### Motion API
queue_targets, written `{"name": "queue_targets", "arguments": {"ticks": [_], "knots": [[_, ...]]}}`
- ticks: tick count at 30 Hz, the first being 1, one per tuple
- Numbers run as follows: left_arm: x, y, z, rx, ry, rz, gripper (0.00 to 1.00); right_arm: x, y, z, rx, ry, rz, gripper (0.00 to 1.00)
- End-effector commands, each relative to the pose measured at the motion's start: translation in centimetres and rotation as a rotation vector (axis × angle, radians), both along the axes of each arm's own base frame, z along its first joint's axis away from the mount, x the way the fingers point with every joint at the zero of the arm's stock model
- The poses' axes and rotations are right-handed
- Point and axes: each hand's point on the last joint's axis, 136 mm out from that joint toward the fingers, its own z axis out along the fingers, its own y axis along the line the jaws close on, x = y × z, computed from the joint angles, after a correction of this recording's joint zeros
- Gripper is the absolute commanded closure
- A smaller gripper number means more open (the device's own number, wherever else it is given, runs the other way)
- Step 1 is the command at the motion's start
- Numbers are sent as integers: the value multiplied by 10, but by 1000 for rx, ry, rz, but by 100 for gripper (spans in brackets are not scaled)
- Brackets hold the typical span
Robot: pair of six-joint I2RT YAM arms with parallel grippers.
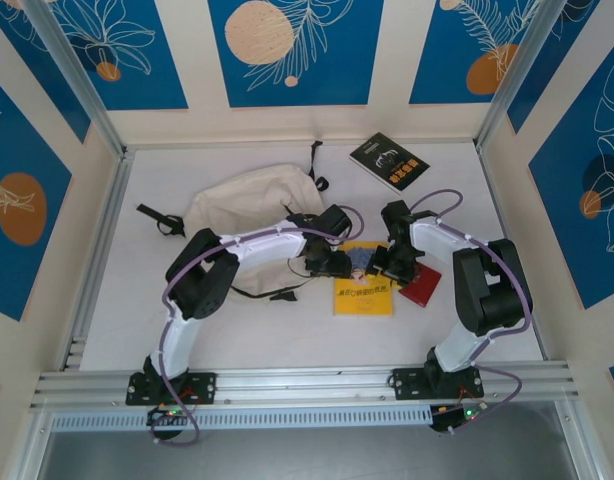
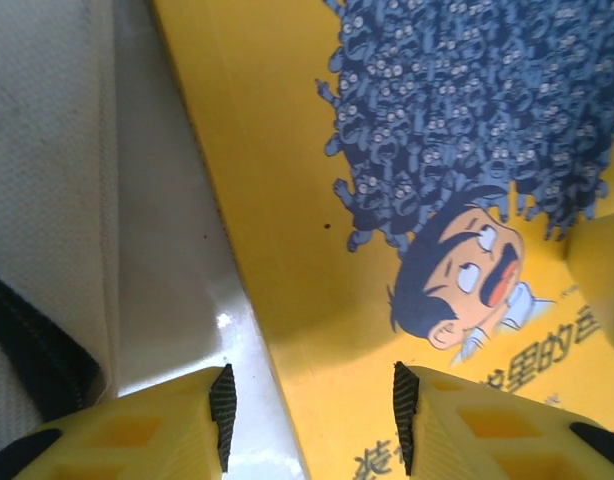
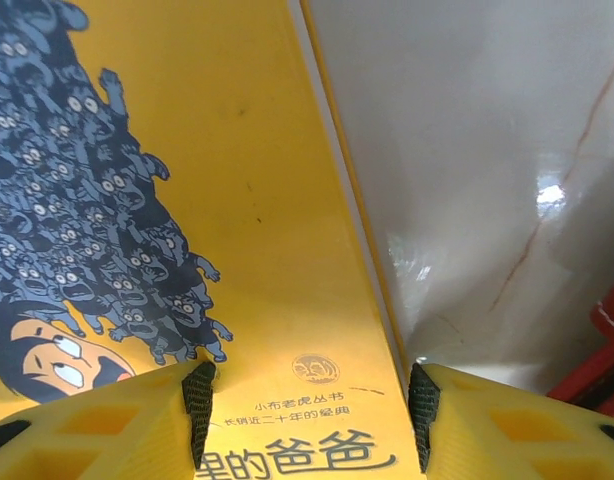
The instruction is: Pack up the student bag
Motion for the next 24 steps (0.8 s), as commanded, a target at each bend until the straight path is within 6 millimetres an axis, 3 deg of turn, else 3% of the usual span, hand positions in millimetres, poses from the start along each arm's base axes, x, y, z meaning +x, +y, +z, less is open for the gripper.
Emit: {"name": "queue_targets", "arguments": {"ticks": [1, 6, 10, 16, 20, 24], "knots": [[-3, 2, -13, 53, 5, -26, 55, -4, 10, -4, 60, 27, 23, 43], [-5, 4, -24, 76, 23, -33, 57, -4, 20, 3, 120, 15, 30, 44], [-7, 11, -32, 113, 29, -32, 61, -1, 40, 25, 245, -43, 58, 48], [-9, 17, -40, 135, 35, -28, 66, -2, 50, 51, 336, -101, 75, 57], [-9, 15, -38, 124, 37, -30, 67, -3, 47, 44, 322, -91, 39, 69], [-7, 10, -24, 89, 23, -40, 67, -3, 44, 35, 298, -76, 1, 82]]}}
